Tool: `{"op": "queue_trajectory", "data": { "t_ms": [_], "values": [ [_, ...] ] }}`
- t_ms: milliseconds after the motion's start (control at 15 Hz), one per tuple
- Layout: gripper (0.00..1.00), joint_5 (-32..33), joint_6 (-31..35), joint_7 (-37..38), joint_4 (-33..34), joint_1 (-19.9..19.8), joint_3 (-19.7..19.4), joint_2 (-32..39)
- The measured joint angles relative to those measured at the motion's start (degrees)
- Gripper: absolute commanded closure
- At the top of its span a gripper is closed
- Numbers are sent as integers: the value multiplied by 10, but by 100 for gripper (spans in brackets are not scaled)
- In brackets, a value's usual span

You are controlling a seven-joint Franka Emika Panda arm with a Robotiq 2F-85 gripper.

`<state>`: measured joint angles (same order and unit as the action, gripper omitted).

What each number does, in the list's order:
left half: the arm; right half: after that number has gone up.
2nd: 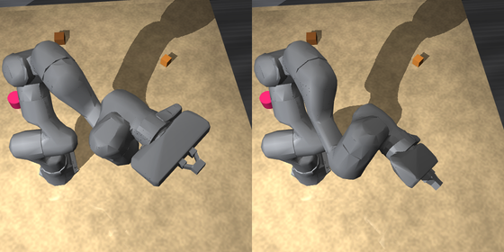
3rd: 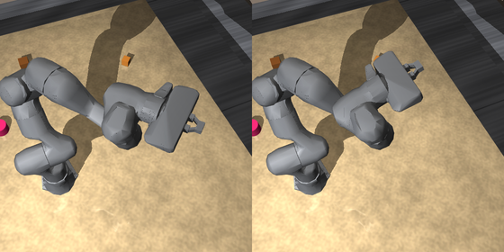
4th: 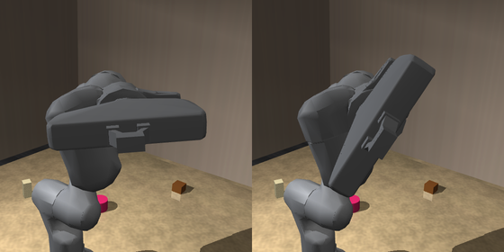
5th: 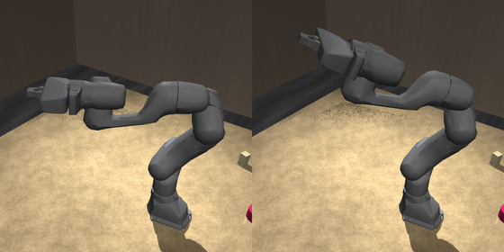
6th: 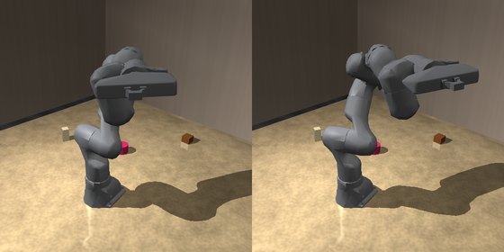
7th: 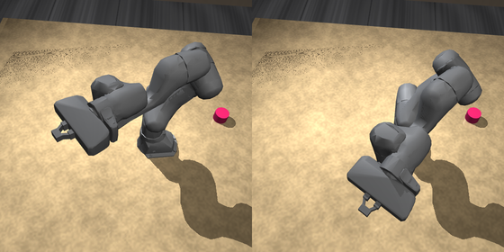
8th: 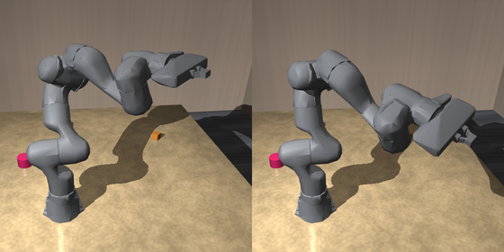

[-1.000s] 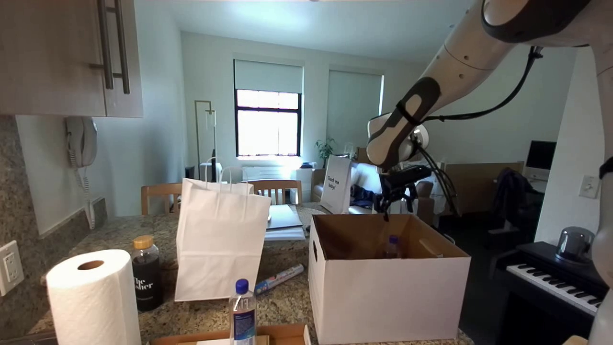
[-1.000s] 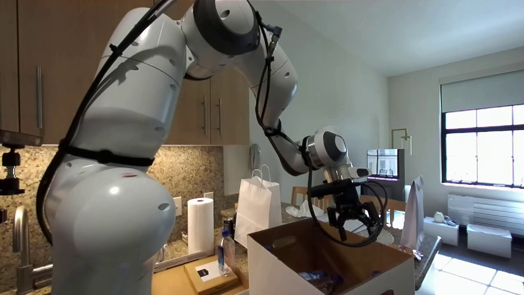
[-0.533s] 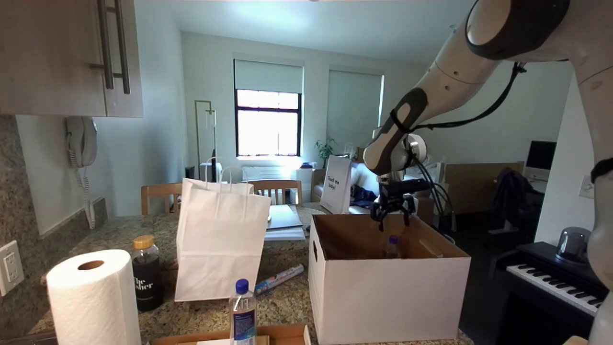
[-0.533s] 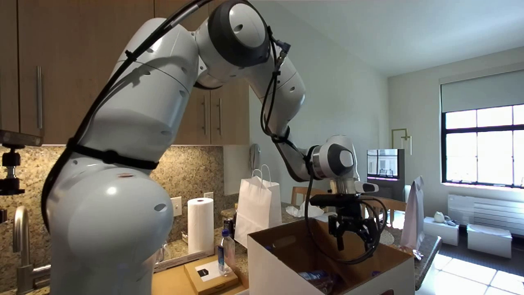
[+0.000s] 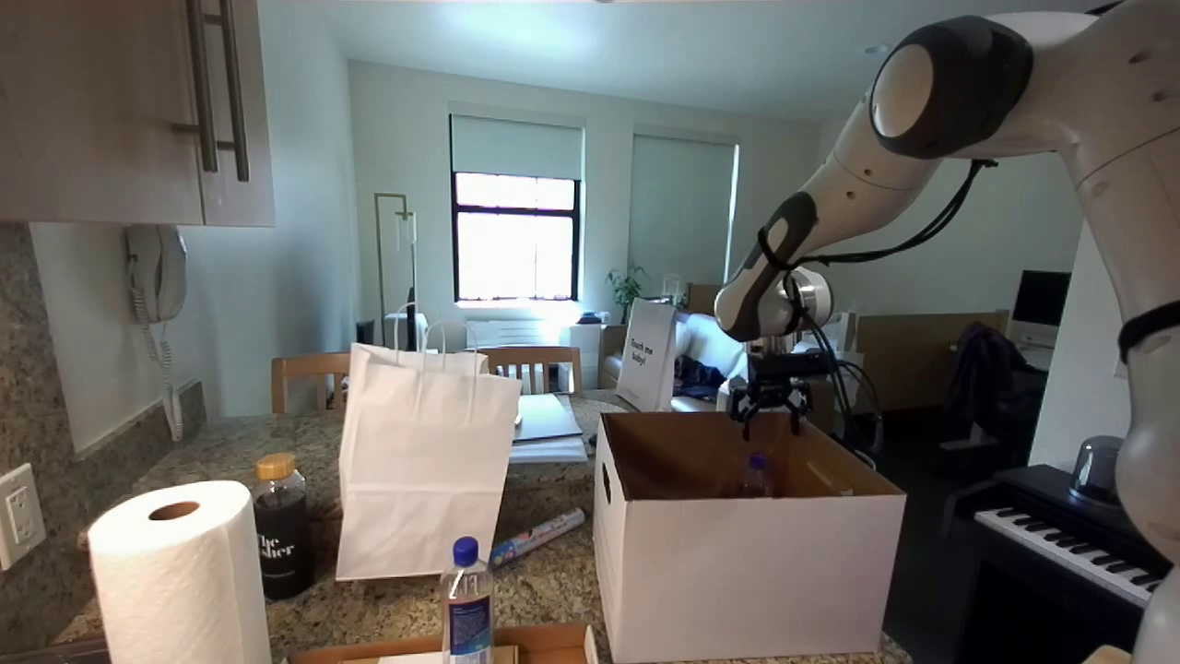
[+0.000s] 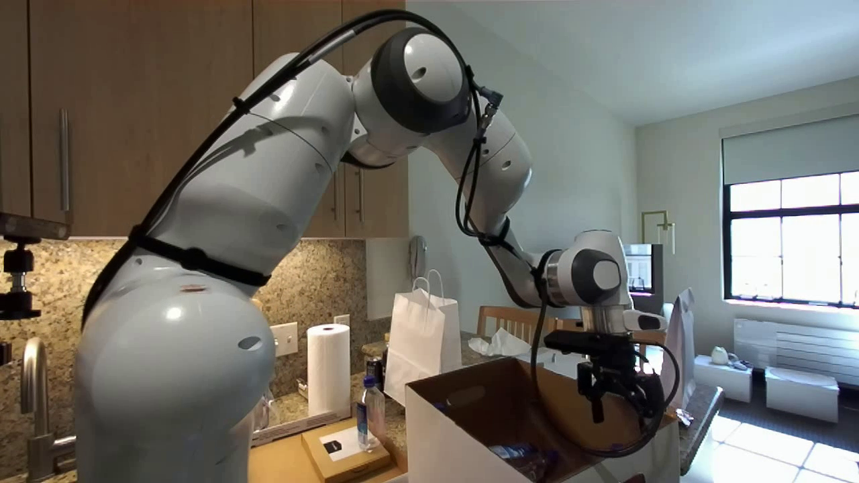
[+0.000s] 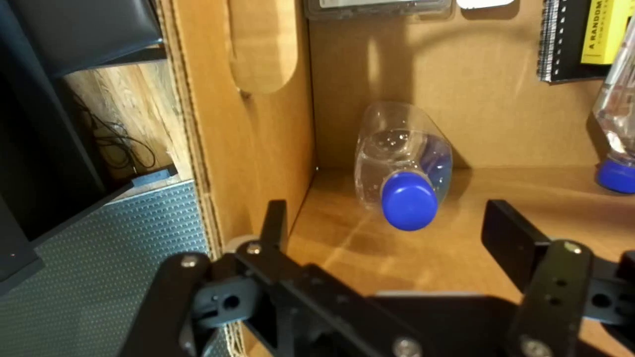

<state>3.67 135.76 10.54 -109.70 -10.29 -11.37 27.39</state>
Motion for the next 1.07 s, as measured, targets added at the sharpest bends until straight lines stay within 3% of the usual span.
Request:
{"op": "queue_trajectory", "data": {
  "t_ms": [400, 600, 867, 933, 1067],
  "values": [
    [0, 34, -81, -19, 61, 17, 5, 55],
    [0, 87, -101, -15, 81, 44, -5, 86],
    [0, 93, -108, -16, 107, 53, -1, 125],
    [25, 93, -108, -16, 111, 53, 0, 129],
    [33, 93, -107, -16, 118, 53, 1, 133]
  ]
}}
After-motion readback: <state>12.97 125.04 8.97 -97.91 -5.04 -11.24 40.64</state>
